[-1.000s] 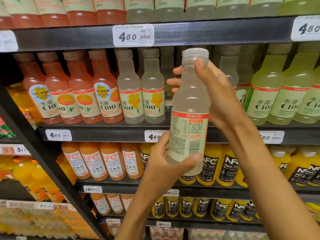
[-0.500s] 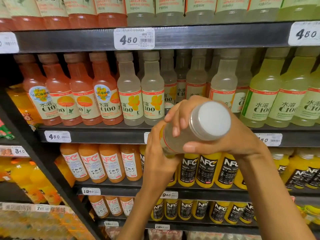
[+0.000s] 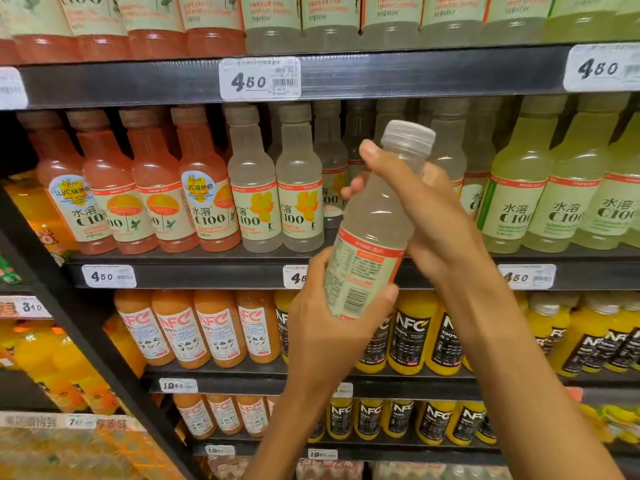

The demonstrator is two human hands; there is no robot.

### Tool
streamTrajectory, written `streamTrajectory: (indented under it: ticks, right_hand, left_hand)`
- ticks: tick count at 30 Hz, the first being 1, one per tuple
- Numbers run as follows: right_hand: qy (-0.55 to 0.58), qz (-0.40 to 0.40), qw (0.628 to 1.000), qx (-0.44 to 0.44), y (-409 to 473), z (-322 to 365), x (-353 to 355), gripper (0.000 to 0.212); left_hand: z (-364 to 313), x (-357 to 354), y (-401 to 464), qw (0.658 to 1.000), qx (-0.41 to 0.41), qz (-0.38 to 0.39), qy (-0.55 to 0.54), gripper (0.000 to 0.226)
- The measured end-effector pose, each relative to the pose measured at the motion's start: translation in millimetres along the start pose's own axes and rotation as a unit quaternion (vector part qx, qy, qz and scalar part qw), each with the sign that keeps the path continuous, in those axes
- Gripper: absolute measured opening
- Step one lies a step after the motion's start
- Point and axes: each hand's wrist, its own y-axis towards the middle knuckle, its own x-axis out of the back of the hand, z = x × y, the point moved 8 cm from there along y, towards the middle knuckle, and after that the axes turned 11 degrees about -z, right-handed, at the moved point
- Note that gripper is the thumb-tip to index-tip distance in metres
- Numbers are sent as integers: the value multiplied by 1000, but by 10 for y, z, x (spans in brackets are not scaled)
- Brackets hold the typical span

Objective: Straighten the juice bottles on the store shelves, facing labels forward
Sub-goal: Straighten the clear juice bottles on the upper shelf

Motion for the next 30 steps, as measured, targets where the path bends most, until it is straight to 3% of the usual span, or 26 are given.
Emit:
streamTrajectory:
  ticks: [2, 4, 7, 9, 11, 13, 15, 17, 19, 21, 23, 25, 27, 30]
  right_hand:
    - [-33, 49, 998, -22, 2, 0, -34, 20]
    - [-16, 101, 994, -39, 31, 6, -80, 29]
    - [136, 166, 974, -69, -5, 12, -250, 41]
    - [221, 204, 949, -98, -44, 0, -352, 48]
    - [167, 174, 968, -74, -22, 6, -298, 32]
    - [58, 90, 994, -22, 37, 49, -155, 15]
    - [-24, 17, 1000, 9, 73, 81, -52, 17]
    - [-45, -4, 999, -17, 99, 47, -31, 28]
    - [-66, 18, 996, -50, 120, 17, -44, 35]
    - [-50, 37, 996, -70, 134, 1, -41, 31]
    - [25, 67, 992, -104, 121, -48, -88, 28]
    - [85, 79, 986, -119, 99, -66, -136, 27]
    - [93, 69, 988, -100, 109, -49, -123, 24]
    - [26, 50, 998, -15, 113, 63, -72, 21]
  left_hand:
    - [28, 19, 41, 997, 46, 19, -66, 40]
    - [125, -19, 11, 970, 148, 90, -169, 41]
    - [166, -199, -184, 897, 249, 237, -278, 62]
    - [181, -264, -240, 884, 260, 256, -293, 66]
    - [230, -257, -213, 896, 263, 223, -279, 72]
    - [296, -144, -102, 937, 226, 149, -218, 66]
    - [203, -117, -24, 963, 161, 119, -180, 52]
    - [151, -178, -31, 970, 143, 106, -168, 44]
    - [191, -225, -65, 960, 177, 94, -196, 43]
    - [235, -269, -101, 930, 234, 122, -257, 58]
    - [198, -347, -133, 887, 271, 187, -324, 67]
    - [183, -378, -143, 872, 281, 211, -341, 66]
    - [253, -319, -110, 901, 269, 180, -289, 62]
    - [228, -176, -13, 958, 182, 131, -179, 55]
